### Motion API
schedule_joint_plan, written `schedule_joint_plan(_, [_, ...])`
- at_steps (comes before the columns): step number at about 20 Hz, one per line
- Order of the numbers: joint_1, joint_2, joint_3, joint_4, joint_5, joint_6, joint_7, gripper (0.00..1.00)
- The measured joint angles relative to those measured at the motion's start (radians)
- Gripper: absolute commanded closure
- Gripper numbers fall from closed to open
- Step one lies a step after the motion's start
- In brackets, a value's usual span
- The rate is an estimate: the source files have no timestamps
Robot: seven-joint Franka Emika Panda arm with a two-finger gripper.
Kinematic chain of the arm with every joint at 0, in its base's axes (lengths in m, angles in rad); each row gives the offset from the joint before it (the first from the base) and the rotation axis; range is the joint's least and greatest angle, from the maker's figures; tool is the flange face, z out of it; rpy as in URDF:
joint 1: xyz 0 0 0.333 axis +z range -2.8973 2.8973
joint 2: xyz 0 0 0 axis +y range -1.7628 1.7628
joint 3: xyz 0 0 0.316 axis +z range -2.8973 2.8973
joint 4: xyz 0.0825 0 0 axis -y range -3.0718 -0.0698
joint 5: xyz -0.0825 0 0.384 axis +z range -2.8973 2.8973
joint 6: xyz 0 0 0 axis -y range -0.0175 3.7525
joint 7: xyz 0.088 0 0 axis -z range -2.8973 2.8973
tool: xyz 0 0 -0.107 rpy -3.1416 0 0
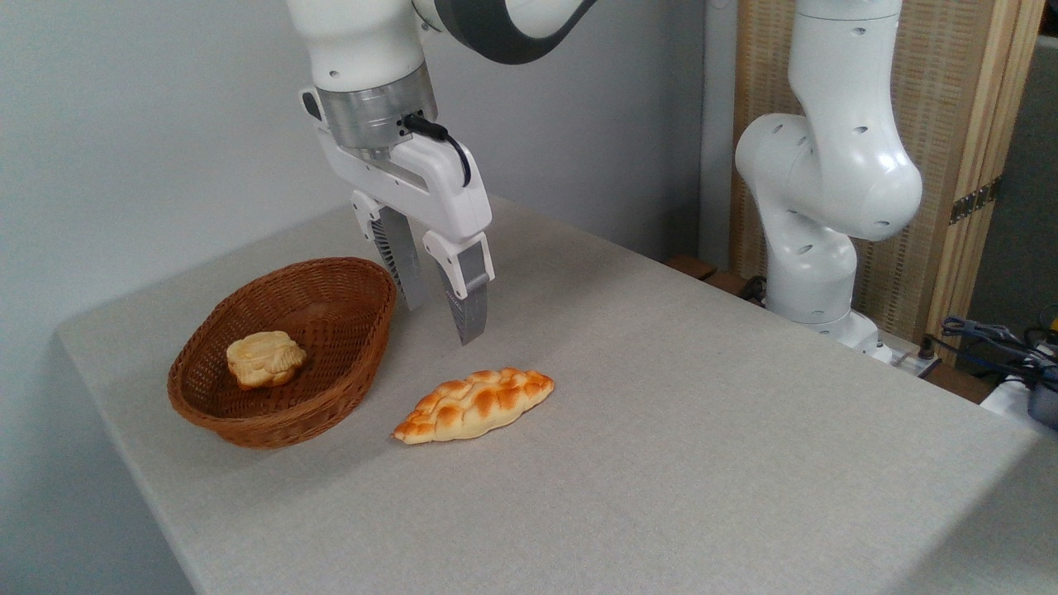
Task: Put bread into the basket
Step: 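Lower the gripper onto the glazed bread roll and close on it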
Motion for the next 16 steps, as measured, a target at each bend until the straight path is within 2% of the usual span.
schedule_joint_plan(4, [0.0,0.0,0.0,-0.047,0.0,0.059,0.032,0.0])
schedule_joint_plan(11, [-0.001,-0.033,0.0,-0.244,0.0,0.222,0.201,0.0])
schedule_joint_plan(16, [-0.015,-0.034,-0.003,-0.332,0.0,0.323,0.223,0.0])
